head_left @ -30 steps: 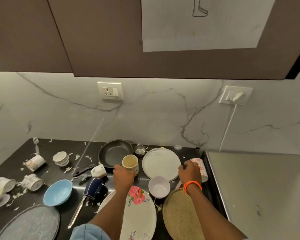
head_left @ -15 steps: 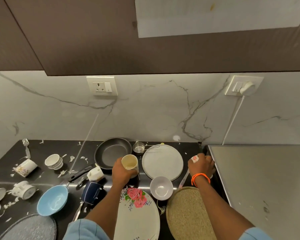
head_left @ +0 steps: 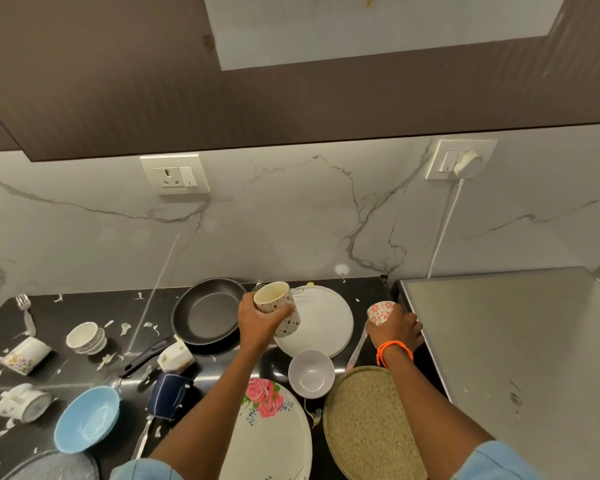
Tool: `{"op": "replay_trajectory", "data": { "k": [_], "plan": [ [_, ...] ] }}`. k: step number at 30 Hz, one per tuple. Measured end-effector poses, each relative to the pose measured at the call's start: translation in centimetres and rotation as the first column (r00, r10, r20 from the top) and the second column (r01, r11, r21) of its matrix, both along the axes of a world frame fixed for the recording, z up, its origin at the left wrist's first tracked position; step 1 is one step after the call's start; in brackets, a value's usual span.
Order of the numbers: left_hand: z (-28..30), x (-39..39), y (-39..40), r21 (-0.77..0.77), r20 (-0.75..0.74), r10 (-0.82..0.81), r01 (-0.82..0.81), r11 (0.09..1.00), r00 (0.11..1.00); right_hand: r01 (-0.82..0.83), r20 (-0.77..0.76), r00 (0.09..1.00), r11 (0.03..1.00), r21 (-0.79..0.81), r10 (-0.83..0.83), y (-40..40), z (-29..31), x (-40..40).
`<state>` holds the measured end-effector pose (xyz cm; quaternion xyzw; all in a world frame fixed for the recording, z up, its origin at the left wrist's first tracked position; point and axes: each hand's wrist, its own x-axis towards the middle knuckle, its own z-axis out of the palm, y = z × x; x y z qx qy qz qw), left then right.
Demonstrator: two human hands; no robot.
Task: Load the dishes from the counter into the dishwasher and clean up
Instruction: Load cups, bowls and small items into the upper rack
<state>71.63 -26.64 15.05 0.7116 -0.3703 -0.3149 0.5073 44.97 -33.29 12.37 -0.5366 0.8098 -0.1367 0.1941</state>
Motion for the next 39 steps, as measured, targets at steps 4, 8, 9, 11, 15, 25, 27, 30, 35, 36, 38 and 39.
{"op": "replay_trajectory", "data": {
  "k": [4, 8, 9, 11, 15, 25, 27, 30, 35, 36, 38, 39],
  "plan": [
    [0.5, -1.7, -0.7, 0.009, -0.124, -0.106, 0.108, 0.994, 0.987, 0.050, 0.109, 0.993, 0.998, 0.031, -0.053, 0.0, -1.9, -0.6],
    [0.8, -3.8, -1.5, 0.056, -0.276, -0.124, 0.144, 0.988, 0.953, 0.126, 0.290, 0.949, 0.992, 0.014, -0.125, -0.5, -2.5, -1.8],
    [0.9, -4.3, -1.6, 0.075, -0.344, -0.107, 0.141, 0.987, 0.933, 0.141, 0.345, 0.929, 0.990, 0.004, -0.133, -0.5, -2.2, -2.0],
    [1.2, -5.3, -1.9, 0.126, -0.456, -0.068, 0.140, 0.982, 0.888, 0.173, 0.456, 0.878, 0.985, -0.018, -0.146, -0.3, -1.4, -2.7],
    [2.2, -7.2, -2.1, 0.190, -0.608, -0.086, 0.250, 0.949, 0.790, 0.222, 0.600, 0.788, 0.973, -0.069, -0.137, 1.0, 0.1, -4.4],
    [3.9, -16.1, -1.1, 0.059, -0.714, -0.361, 0.565, 0.823, 0.600, 0.396, 0.751, 0.651, 0.893, -0.214, -0.109, 7.5, 2.4, -11.0],
    [4.0, -17.9, -0.4, 0.014, -0.712, -0.413, 0.600, 0.800, 0.568, 0.422, 0.775, 0.623, 0.879, -0.221, -0.104, 9.2, 2.2, -12.5],
    [4.0, -21.3, 0.9, -0.053, -0.717, -0.488, 0.658, 0.751, 0.498, 0.458, 0.794, 0.599, 0.858, -0.233, -0.105, 12.1, 2.0, -15.6],
    [5.2, -27.4, 4.0, -0.089, -0.733, -0.544, 0.735, 0.672, 0.408, 0.480, 0.799, 0.592, 0.842, -0.245, -0.104, 17.6, 2.1, -21.0],
    [5.6, -28.6, 4.7, -0.088, -0.735, -0.547, 0.744, 0.663, 0.401, 0.490, 0.807, 0.582, 0.836, -0.248, -0.101, 18.6, 2.2, -21.9],
    [5.9, -31.0, 6.2, -0.083, -0.728, -0.563, 0.765, 0.639, 0.392, 0.518, 0.819, 0.564, 0.817, -0.252, -0.105, 21.1, 2.2, -23.9],
    [5.8, -32.1, 7.0, -0.076, -0.723, -0.571, 0.776, 0.626, 0.390, 0.536, 0.826, 0.551, 0.808, -0.245, -0.115, 22.3, 2.2, -24.7]
  ]
}}
